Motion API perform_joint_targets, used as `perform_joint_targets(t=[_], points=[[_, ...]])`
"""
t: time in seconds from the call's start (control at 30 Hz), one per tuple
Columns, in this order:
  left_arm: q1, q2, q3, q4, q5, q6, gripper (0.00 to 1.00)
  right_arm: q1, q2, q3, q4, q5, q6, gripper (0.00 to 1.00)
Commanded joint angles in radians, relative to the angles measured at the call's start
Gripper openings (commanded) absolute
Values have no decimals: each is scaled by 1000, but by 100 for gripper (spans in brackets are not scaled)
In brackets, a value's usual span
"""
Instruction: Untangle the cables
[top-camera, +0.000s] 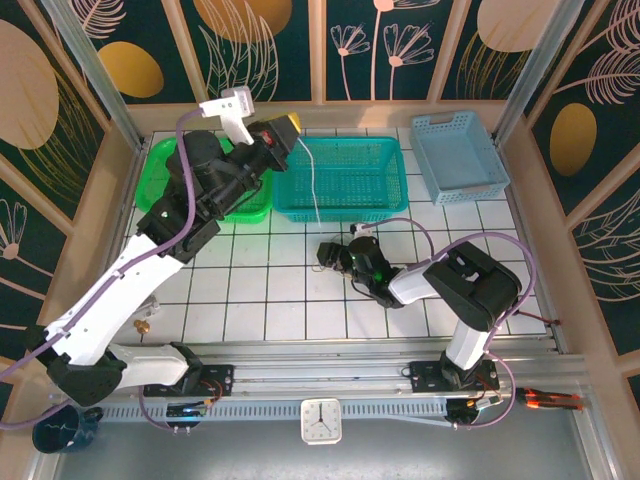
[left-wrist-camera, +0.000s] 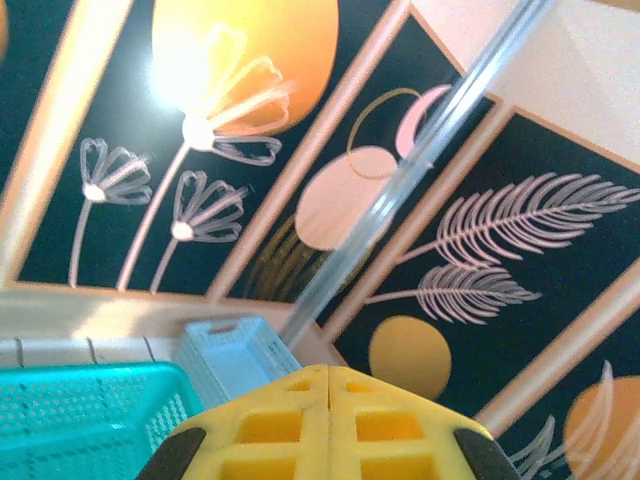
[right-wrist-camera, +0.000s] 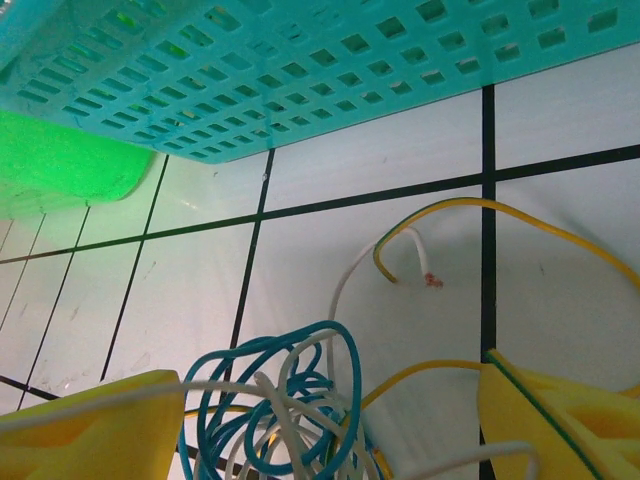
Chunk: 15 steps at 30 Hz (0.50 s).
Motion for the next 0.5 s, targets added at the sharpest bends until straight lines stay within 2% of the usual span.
perform_joint_targets(t=[0.0,0.33,0.47], points=[[36,23,69,-44,-69,91,0,15,17,-27,-71,30,23,79],[121,56,178,-48,-115,150,0,20,28,-29,-92,45,33,80],[147,89,232,-78,-178,217,0,20,19,-30,-85,30,29,80]])
